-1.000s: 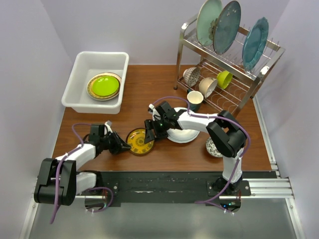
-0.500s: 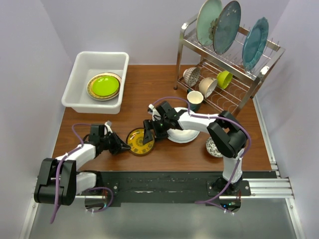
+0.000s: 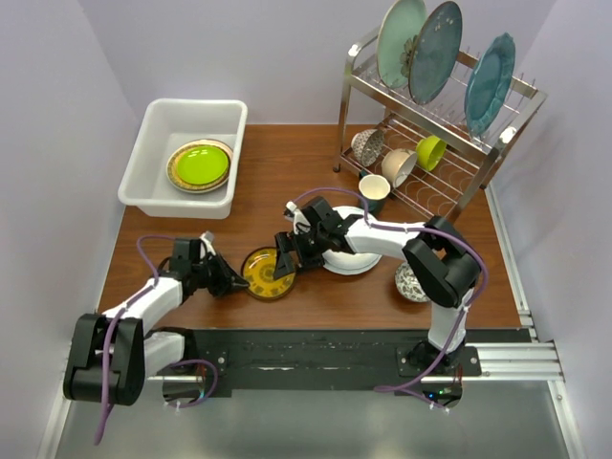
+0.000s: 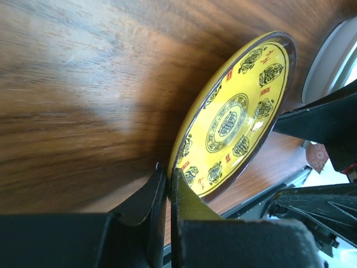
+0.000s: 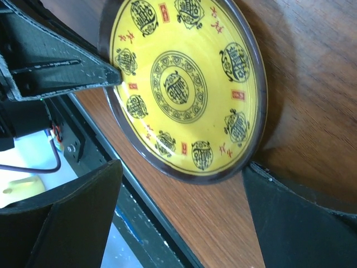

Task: Place the plates into the plastic bin on the countertop
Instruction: Pick up the plate at the center of the board.

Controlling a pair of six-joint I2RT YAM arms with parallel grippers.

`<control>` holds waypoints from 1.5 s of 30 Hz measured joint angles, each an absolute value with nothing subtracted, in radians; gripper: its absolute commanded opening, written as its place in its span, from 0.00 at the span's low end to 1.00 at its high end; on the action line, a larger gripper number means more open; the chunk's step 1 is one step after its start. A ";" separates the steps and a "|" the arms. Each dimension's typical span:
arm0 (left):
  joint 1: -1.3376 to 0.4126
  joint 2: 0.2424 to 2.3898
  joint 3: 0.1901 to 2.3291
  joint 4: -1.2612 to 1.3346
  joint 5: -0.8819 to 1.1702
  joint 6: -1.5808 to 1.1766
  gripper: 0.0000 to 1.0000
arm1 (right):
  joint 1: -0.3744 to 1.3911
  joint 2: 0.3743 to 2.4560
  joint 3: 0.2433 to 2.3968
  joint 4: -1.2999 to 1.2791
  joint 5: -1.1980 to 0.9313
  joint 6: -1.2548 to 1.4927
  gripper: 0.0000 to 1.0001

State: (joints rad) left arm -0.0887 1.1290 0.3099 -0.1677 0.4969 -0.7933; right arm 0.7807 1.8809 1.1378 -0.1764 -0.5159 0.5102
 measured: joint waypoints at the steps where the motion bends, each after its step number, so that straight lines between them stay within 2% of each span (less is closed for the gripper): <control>1: -0.090 1.119 0.317 -0.183 0.489 -0.790 0.00 | 0.781 1.877 1.135 -0.174 -0.515 0.508 0.93; 26: -0.093 1.068 0.569 -0.366 0.414 -0.755 0.00 | 0.777 1.790 1.082 -0.151 -0.410 0.463 0.96; 39: -0.093 1.115 0.835 -0.498 0.359 -0.694 0.00 | 0.774 1.757 1.057 -0.130 -0.410 0.452 0.96; 45: -0.093 1.159 0.895 -0.519 0.342 -0.683 0.00 | 0.773 1.757 1.055 -0.125 -0.410 0.451 0.96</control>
State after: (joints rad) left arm -0.0929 1.1595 0.8948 -0.5186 0.3424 -0.6834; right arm 0.7731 1.7573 1.0550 -0.1253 -0.4099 0.4511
